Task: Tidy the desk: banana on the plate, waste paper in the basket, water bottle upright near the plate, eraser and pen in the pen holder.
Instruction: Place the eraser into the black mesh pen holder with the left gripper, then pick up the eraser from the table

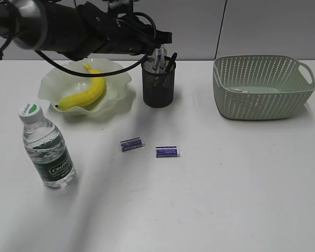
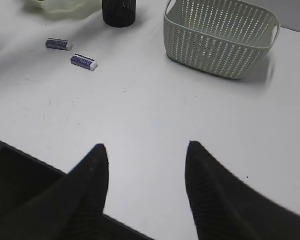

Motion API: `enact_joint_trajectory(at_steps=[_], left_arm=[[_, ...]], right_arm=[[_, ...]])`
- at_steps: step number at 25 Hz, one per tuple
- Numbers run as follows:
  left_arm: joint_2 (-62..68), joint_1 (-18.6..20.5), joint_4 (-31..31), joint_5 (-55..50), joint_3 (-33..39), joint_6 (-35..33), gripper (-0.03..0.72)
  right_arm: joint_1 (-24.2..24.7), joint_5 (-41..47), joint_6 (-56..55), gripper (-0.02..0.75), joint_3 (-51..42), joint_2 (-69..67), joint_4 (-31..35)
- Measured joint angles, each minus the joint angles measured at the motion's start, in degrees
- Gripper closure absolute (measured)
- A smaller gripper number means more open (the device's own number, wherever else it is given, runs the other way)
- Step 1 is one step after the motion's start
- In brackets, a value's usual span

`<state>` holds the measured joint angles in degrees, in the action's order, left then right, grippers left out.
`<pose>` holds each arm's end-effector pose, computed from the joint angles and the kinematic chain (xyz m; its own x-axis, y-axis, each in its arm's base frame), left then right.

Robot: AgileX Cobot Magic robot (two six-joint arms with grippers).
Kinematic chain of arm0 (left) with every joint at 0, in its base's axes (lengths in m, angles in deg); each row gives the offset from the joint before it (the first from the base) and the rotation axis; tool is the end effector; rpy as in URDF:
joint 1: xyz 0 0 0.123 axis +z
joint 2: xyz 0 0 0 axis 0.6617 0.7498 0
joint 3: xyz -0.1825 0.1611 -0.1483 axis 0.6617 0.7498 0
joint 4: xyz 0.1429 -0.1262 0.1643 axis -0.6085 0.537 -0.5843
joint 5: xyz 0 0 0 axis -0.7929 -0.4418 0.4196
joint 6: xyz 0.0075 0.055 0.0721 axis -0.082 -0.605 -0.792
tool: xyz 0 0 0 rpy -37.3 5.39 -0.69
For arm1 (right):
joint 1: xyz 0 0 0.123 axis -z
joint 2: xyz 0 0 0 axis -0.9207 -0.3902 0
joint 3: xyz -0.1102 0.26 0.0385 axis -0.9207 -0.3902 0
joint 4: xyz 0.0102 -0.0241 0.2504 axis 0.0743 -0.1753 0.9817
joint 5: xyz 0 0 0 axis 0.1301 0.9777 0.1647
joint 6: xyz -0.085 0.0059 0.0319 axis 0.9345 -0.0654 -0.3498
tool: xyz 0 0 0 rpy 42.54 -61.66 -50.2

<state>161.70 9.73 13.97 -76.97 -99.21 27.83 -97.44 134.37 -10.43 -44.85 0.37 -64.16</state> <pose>0.4272 -0.2610 0.2083 -0.4967 -0.0462 -0.8667 0.3722 0.8908 -0.2608 -0.0024 -0.0082 0.2816 -0.3510 -0.2390 -0.9054 -0.4654 0.8835 -0.0528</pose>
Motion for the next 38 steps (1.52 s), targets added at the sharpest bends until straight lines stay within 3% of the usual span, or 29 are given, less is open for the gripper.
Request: enact_joint_trajectory(at_steps=[3,9,12,16,21,27,33,38], left_arm=[[0.0,-0.1,-0.2,0.1,0.0,0.0,0.584],[0.1,-0.1,-0.4,0.6,0.0,0.0,0.372],[-0.2,-0.1,-0.4,0.7,0.0,0.0,0.334],[-3.6,-0.1,-1.5,-0.9,0.0,0.0,0.325],[-13.3,0.5,-10.7,-10.4,0.0,0.0,0.325],[-26.4,3.3,-20.5,-32.5,0.0,0.1,0.326],[-39.8,7.0,-22.8,-51.9,0.0,2.1,0.349],[-52.1,10.5,-33.5,-64.3,0.0,9.9,0.353]], right_arm=[[0.0,0.0,0.0,0.334,0.0,0.0,0.0],[0.0,0.0,0.0,0.334,0.0,0.0,0.0],[0.0,0.0,0.0,0.334,0.0,0.0,0.0],[0.0,-0.1,0.0,0.334,0.0,0.0,0.0],[0.0,-0.1,0.0,0.334,0.0,0.0,0.0],[0.0,-0.1,0.0,0.334,0.0,0.0,0.0],[0.0,-0.1,0.0,0.334,0.0,0.0,0.0],[0.0,-0.1,0.0,0.334,0.0,0.0,0.0]])
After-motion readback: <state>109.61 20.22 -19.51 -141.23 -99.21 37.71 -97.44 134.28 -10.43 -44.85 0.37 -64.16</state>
